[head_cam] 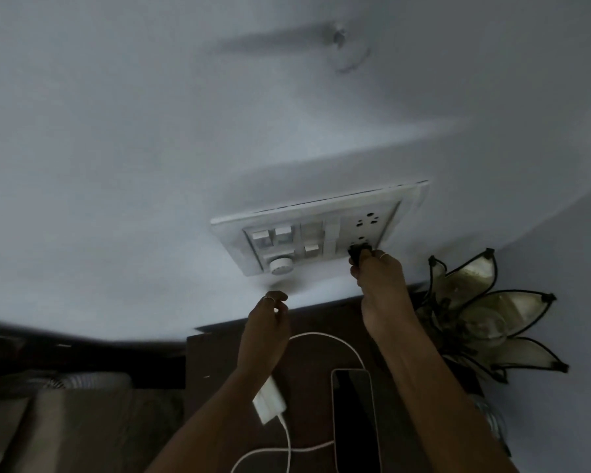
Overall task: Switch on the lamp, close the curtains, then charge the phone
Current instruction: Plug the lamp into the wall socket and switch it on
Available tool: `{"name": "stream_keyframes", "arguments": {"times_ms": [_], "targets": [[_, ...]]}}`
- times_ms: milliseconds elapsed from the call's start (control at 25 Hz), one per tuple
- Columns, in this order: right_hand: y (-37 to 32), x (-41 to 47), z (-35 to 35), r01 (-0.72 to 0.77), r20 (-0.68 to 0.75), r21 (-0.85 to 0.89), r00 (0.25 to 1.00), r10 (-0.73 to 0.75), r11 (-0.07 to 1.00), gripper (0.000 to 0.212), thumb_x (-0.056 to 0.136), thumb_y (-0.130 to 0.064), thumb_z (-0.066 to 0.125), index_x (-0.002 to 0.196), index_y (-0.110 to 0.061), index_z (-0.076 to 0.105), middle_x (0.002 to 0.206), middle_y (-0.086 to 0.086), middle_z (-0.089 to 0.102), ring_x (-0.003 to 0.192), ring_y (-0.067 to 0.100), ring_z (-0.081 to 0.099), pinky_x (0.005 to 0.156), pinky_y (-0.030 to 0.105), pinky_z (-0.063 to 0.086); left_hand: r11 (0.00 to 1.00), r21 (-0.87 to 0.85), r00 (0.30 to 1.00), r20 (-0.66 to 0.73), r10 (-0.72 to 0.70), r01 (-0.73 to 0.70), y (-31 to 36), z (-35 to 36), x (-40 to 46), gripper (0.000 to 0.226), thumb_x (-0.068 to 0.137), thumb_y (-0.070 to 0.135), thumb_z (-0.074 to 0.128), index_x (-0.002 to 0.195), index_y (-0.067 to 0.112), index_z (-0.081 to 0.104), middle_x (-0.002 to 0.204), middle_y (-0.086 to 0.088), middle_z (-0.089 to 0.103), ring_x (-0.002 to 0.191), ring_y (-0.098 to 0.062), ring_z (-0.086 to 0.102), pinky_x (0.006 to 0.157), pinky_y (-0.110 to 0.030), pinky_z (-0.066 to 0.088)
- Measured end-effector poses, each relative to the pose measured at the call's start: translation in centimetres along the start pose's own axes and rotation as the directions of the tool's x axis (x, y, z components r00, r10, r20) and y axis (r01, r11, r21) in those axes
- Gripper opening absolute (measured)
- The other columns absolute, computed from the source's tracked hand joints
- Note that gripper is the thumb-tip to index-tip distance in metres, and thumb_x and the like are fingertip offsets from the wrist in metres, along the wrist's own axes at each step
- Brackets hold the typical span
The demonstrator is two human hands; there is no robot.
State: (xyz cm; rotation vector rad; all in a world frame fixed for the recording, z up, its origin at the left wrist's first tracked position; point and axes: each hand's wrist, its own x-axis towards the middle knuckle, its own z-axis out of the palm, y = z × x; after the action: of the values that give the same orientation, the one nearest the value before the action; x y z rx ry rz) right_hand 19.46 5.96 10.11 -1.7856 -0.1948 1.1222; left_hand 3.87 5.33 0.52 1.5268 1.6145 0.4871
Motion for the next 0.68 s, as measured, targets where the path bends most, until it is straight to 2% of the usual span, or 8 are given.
{"name": "stream_keyframes", "arguments": {"times_ms": [80, 160, 240, 320, 360, 440, 560, 680], "targets": [[-0.1, -0.5, -0.5, 0.029, 0.049, -0.029, 0.998, -0.028, 0.999, 0.031, 0.097, -0.015, 0.041, 0.110, 0.009, 0.057, 0.066, 0.004, 0.051, 0.059, 0.011, 0.043, 0.056, 0.015, 0.040, 1.000, -0.028, 1.000, -0.028, -0.014, 0.013, 0.3, -0.6, -0.7, 0.030, 0.087, 0.003, 0.044, 0.111, 0.017, 0.057, 0.101, -0.002, 0.064, 0.084, -0.018, 0.060, 0.077, -0.032, 0.051], [-0.2, -1.6, -1.0, 0.103, 0.022, -0.101, 0.995, -0.101, 0.990, 0.029, 0.095, -0.023, 0.048, 0.116, -0.003, 0.056, 0.085, 0.006, 0.062, 0.075, 0.013, 0.052, 0.074, 0.024, 0.043, 0.998, -0.057, 0.999, -0.048, -0.022, 0.019, 0.5, -1.0, -1.4, 0.031, 0.087, 0.002, 0.044, 0.111, 0.016, 0.057, 0.101, -0.003, 0.064, 0.083, -0.020, 0.061, 0.078, -0.036, 0.051], [0.3, -3.7, -1.6, 0.286, -0.098, -0.136, 0.949, -0.300, 0.948, 0.035, 0.090, -0.024, 0.057, 0.122, -0.012, 0.050, 0.112, 0.007, 0.059, 0.101, 0.016, 0.053, 0.089, 0.030, 0.044, 0.998, -0.063, 0.998, -0.063, -0.019, 0.015, 0.6, -1.4, -2.1, 0.032, 0.086, 0.000, 0.044, 0.111, 0.015, 0.057, 0.102, -0.003, 0.064, 0.084, -0.019, 0.060, 0.078, -0.035, 0.051], [1.2, -6.5, -1.6, 0.433, -0.110, -0.086, 0.891, -0.441, 0.897, 0.031, 0.090, -0.015, 0.056, 0.121, -0.015, 0.051, 0.117, 0.003, 0.056, 0.107, 0.012, 0.053, 0.092, 0.026, 0.045, 0.998, -0.060, 0.997, -0.077, -0.003, -0.001, 0.8, -1.8, -2.8, 0.033, 0.086, -0.001, 0.044, 0.112, 0.014, 0.057, 0.102, -0.003, 0.063, 0.087, -0.018, 0.060, 0.077, -0.031, 0.049], [1.6, -7.5, -1.2, 0.408, -0.039, -0.025, 0.912, -0.409, 0.913, 0.029, 0.091, -0.010, 0.053, 0.119, -0.017, 0.053, 0.116, 0.000, 0.056, 0.103, 0.008, 0.054, 0.087, 0.021, 0.046, 0.998, -0.065, 0.997, -0.082, 0.004, -0.010, 0.9, -2.1, -3.1, 0.033, 0.086, -0.001, 0.044, 0.112, 0.014, 0.056, 0.103, -0.003, 0.063, 0.086, -0.017, 0.060, 0.076, -0.028, 0.048], [2.1, -8.5, -0.1, 0.200, 0.152, 0.103, 0.965, -0.214, 0.974, 0.034, 0.093, -0.002, 0.047, 0.121, -0.020, 0.053, 0.122, 0.000, 0.058, 0.103, 0.004, 0.055, 0.081, 0.015, 0.047, 0.997, -0.077, 0.996, -0.088, 0.018, -0.025, 1.1, -2.5, -3.7, 0.034, 0.085, -0.003, 0.044, 0.113, 0.014, 0.056, 0.103, -0.003, 0.063, 0.084, -0.016, 0.059, 0.071, -0.024, 0.046], [1.4, -8.3, 0.8, -0.067, 0.293, 0.227, 0.956, -0.003, 0.972, 0.045, 0.093, 0.006, 0.039, 0.136, -0.007, 0.043, 0.142, 0.012, 0.045, 0.129, 0.022, 0.046, 0.106, 0.031, 0.039, 0.997, -0.071, 0.994, -0.108, 0.025, -0.033, 1.3, -3.3, -4.2, 0.035, 0.085, -0.006, 0.044, 0.113, 0.011, 0.055, 0.101, -0.002, 0.062, 0.082, -0.015, 0.059, 0.067, -0.021, 0.044], [0.6, -8.6, 1.0, -0.203, 0.312, 0.372, 0.946, 0.084, 0.906, 0.053, 0.090, 0.005, 0.041, 0.140, -0.013, 0.040, 0.142, 0.010, 0.045, 0.127, 0.019, 0.043, 0.112, 0.037, 0.033, 0.997, -0.069, 0.993, -0.118, 0.021, -0.030, 1.1, -3.9, -4.7, 0.035, 0.086, -0.006, 0.045, 0.115, 0.011, 0.055, 0.103, -0.003, 0.062, 0.088, -0.017, 0.060, 0.075, -0.026, 0.048]]}}
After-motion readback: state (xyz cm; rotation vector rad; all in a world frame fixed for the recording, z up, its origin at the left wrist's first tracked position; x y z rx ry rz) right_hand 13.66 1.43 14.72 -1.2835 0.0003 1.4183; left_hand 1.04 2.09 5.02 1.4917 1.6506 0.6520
